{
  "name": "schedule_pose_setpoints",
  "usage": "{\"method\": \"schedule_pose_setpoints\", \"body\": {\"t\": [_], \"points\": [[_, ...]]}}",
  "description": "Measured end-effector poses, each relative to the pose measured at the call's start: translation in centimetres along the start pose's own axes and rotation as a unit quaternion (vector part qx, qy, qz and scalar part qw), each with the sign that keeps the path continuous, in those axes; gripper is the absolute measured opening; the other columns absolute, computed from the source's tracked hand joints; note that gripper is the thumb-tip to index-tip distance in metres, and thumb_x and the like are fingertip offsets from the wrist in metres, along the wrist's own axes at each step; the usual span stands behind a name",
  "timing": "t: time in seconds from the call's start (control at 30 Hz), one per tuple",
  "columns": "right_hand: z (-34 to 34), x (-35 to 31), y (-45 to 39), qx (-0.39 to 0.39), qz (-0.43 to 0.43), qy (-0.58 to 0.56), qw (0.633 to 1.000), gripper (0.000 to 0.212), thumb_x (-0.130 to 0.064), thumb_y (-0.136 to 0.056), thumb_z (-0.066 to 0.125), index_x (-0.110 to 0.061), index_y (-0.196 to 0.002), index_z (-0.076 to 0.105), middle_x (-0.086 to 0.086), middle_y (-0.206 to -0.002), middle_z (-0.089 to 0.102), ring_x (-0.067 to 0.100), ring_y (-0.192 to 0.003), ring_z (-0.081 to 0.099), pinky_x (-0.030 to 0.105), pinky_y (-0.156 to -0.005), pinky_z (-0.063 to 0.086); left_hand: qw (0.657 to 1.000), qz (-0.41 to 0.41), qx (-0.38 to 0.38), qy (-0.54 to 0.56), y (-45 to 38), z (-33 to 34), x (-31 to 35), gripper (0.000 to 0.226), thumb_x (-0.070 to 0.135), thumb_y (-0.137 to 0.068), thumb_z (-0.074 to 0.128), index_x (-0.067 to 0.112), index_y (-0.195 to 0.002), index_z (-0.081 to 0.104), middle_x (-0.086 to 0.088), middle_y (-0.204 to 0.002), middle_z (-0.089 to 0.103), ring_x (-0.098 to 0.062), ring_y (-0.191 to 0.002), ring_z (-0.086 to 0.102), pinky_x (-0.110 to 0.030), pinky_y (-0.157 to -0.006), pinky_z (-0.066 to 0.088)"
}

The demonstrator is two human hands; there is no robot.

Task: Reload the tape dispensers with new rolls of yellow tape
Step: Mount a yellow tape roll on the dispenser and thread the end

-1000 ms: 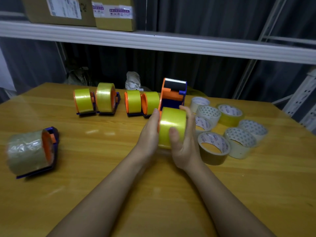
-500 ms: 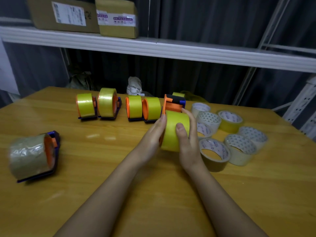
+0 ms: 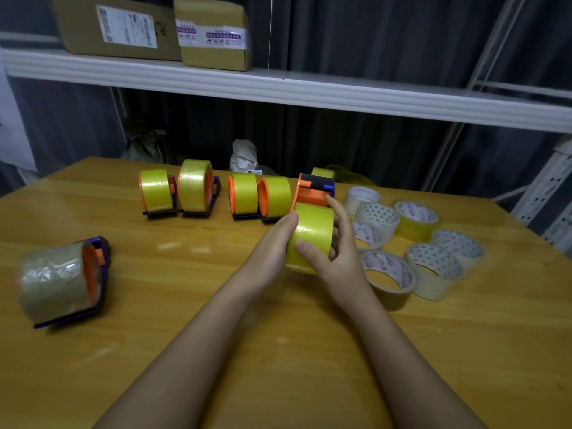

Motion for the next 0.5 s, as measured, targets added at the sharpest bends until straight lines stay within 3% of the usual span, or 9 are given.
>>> {"method": "schedule_pose_setpoints", "body": {"t": [0.07,0.13,0.27,0.4,0.5], "points": [[-0.1,0.1,0.0,-0.013,0.002,0.020,1.000,0.086,-0.045,-0.068,0.080,-0.045,-0.140,0.032,0.002,-0.142,0.037,0.020,-0.124,0.050,0.033,-0.087,0.056,1.000,-0.013,0.014,0.018,-0.1,-0.3,0.0,0.038,0.046,-0.099,0.034,0.027,-0.100,0.068,0.000,-0.102,0.071,-0.017,-0.103,0.064,-0.036,-0.097,0.047],[-0.3,-0.1,-0.1,-0.019,-0.009,0.069,0.997,0.087,-0.049,-0.063,0.082,-0.050,-0.135,0.033,-0.001,-0.141,0.035,0.022,-0.127,0.047,0.044,-0.089,0.055,0.999,-0.027,0.023,0.026,-0.3,-0.6,-0.4,0.046,0.043,-0.100,0.032,0.030,-0.079,0.071,0.005,-0.084,0.074,-0.013,-0.090,0.068,-0.035,-0.092,0.049],[-0.2,-0.3,0.1,-0.025,-0.062,0.165,0.984,0.087,-0.057,-0.063,0.077,-0.052,-0.134,0.028,-0.021,-0.138,0.024,0.013,-0.131,0.036,0.047,-0.094,0.051,0.996,-0.050,0.052,0.051,-0.4,-0.7,-1.0,0.046,0.056,-0.097,0.029,0.029,-0.090,0.065,-0.002,-0.096,0.072,-0.018,-0.095,0.068,-0.039,-0.095,0.049],[0.5,0.1,0.4,-0.016,-0.023,0.092,0.995,0.085,-0.050,-0.064,0.078,-0.051,-0.134,0.030,-0.009,-0.139,0.031,0.017,-0.126,0.045,0.045,-0.086,0.056,0.998,-0.013,0.038,0.053,-0.4,-0.2,-0.7,0.056,0.052,-0.099,0.017,0.025,-0.088,0.065,0.004,-0.073,0.073,-0.007,-0.070,0.070,-0.017,-0.061,0.053],[0.9,0.1,0.2,-0.036,-0.003,0.040,0.999,0.090,-0.048,-0.068,0.077,-0.047,-0.142,0.025,-0.004,-0.143,0.033,0.014,-0.127,0.047,0.034,-0.088,0.056,0.999,0.022,0.029,0.033,0.0,-0.1,-0.4,0.056,0.051,-0.098,0.015,0.030,-0.088,0.066,0.010,-0.082,0.074,-0.003,-0.081,0.069,-0.014,-0.068,0.052]]}}
Point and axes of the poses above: each hand's wrist, its own y-axis away from the middle knuckle, its own z-axis out of the palm, x = y × z, the point moved 5 cm from there along -y, towards the middle knuckle
